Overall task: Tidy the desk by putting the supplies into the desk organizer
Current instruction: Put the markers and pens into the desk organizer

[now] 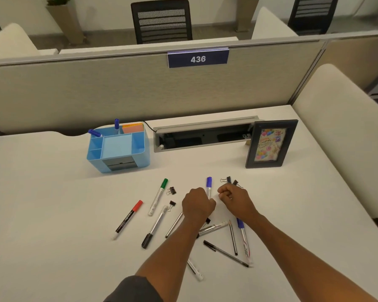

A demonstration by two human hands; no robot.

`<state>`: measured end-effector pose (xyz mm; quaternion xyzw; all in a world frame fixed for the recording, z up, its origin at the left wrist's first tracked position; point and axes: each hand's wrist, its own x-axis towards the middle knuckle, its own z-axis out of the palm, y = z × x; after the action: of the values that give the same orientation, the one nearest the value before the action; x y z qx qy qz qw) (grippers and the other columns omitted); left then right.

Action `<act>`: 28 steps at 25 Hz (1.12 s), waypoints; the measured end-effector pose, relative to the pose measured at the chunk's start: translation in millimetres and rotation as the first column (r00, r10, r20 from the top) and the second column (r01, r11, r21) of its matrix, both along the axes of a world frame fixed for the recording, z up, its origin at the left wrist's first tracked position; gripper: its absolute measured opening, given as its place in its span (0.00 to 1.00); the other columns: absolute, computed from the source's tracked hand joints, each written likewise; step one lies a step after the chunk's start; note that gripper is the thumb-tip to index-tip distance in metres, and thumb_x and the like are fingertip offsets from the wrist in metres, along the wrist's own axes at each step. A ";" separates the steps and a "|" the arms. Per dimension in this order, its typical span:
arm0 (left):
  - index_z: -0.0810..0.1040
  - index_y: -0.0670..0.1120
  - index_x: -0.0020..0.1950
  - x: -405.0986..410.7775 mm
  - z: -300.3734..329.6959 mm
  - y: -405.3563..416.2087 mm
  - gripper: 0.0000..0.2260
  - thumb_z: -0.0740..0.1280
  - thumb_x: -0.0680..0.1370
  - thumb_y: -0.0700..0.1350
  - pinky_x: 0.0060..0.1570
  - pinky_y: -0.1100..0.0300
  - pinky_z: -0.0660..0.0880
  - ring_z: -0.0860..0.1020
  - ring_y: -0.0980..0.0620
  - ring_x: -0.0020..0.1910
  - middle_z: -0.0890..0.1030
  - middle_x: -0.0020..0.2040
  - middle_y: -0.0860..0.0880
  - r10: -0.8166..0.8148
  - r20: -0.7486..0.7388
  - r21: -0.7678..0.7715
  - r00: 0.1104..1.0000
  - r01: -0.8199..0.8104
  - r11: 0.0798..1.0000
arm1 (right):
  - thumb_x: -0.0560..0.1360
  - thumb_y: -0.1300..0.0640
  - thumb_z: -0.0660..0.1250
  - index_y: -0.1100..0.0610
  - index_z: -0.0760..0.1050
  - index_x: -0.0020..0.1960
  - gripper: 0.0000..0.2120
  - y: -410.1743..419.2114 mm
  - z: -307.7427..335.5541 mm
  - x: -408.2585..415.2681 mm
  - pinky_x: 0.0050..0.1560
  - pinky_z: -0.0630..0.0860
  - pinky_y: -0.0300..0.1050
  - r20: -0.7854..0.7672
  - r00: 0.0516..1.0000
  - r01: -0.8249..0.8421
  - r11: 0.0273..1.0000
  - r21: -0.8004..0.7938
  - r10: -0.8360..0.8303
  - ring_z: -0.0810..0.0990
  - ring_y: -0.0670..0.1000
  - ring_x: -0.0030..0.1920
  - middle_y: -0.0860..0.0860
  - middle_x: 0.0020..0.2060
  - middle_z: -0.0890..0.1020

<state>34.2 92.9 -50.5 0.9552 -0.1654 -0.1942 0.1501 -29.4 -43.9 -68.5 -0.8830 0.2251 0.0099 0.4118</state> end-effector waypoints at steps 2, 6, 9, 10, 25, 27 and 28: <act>0.72 0.46 0.43 3.4 2.9 3.2 0.11 0.63 0.74 0.53 0.34 0.59 0.67 0.75 0.48 0.38 0.78 0.41 0.48 0.001 0.004 -0.032 1.000 -0.001 0.999 | 0.78 0.60 0.64 0.55 0.78 0.54 0.07 2.6 4.8 9.0 0.50 0.75 0.34 0.008 1.000 0.014 1.000 0.017 -0.014 0.80 0.46 0.46 0.46 0.45 0.81; 0.71 0.46 0.44 13.0 11.4 15.3 0.11 0.62 0.76 0.53 0.32 0.58 0.64 0.72 0.50 0.35 0.73 0.38 0.50 -0.058 0.105 -0.102 0.993 0.069 0.992 | 0.79 0.56 0.65 0.55 0.73 0.61 0.12 14.4 20.6 36.9 0.48 0.76 0.39 0.041 0.995 0.092 0.993 0.078 -0.095 0.81 0.50 0.47 0.48 0.48 0.80; 0.73 0.45 0.46 24.5 18.9 30.0 0.10 0.62 0.76 0.52 0.34 0.57 0.65 0.71 0.50 0.36 0.73 0.39 0.51 -0.055 0.154 -0.173 0.986 0.082 0.982 | 0.78 0.55 0.66 0.55 0.71 0.64 0.15 26.0 33.2 63.3 0.50 0.78 0.42 0.093 0.984 0.142 0.985 0.098 -0.151 0.82 0.50 0.43 0.50 0.46 0.82; 0.73 0.46 0.46 29.1 21.3 35.7 0.10 0.62 0.76 0.52 0.34 0.57 0.66 0.72 0.50 0.36 0.74 0.39 0.51 -0.043 0.159 -0.195 0.986 0.074 0.978 | 0.78 0.55 0.66 0.55 0.72 0.63 0.14 31.0 38.0 71.8 0.49 0.79 0.42 0.113 0.982 0.140 0.985 0.099 -0.151 0.82 0.49 0.42 0.50 0.45 0.82; 0.61 0.51 0.76 163.3 45.3 190.8 0.26 0.64 0.80 0.52 0.73 0.52 0.60 0.55 0.49 0.77 0.58 0.78 0.49 0.187 0.313 -0.138 0.931 -0.150 0.979 | 0.78 0.57 0.66 0.56 0.74 0.57 0.08 131.2 134.7 240.6 0.45 0.82 0.41 0.485 0.874 -0.056 0.990 0.133 -0.016 0.84 0.46 0.45 0.49 0.44 0.83; 0.57 0.50 0.77 172.3 39.7 205.2 0.29 0.64 0.79 0.54 0.75 0.51 0.54 0.52 0.48 0.78 0.55 0.79 0.49 0.133 0.283 -0.064 0.950 -0.119 0.991 | 0.78 0.58 0.67 0.57 0.74 0.57 0.09 147.0 139.1 266.0 0.46 0.81 0.40 0.501 0.865 -0.078 0.993 0.087 0.024 0.83 0.46 0.45 0.49 0.45 0.82; 0.56 0.50 0.77 174.4 35.5 210.0 0.30 0.64 0.79 0.54 0.75 0.51 0.51 0.51 0.48 0.78 0.54 0.79 0.48 0.104 0.281 -0.034 0.954 -0.098 0.995 | 0.77 0.59 0.67 0.57 0.75 0.56 0.08 155.2 140.3 277.7 0.46 0.81 0.39 0.517 0.855 -0.083 0.994 0.067 0.037 0.83 0.46 0.45 0.49 0.45 0.82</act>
<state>208.6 302.9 -15.0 0.9788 -0.1381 -0.0465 0.1441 248.3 111.3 71.7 -0.8414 0.0785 -0.2037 0.4943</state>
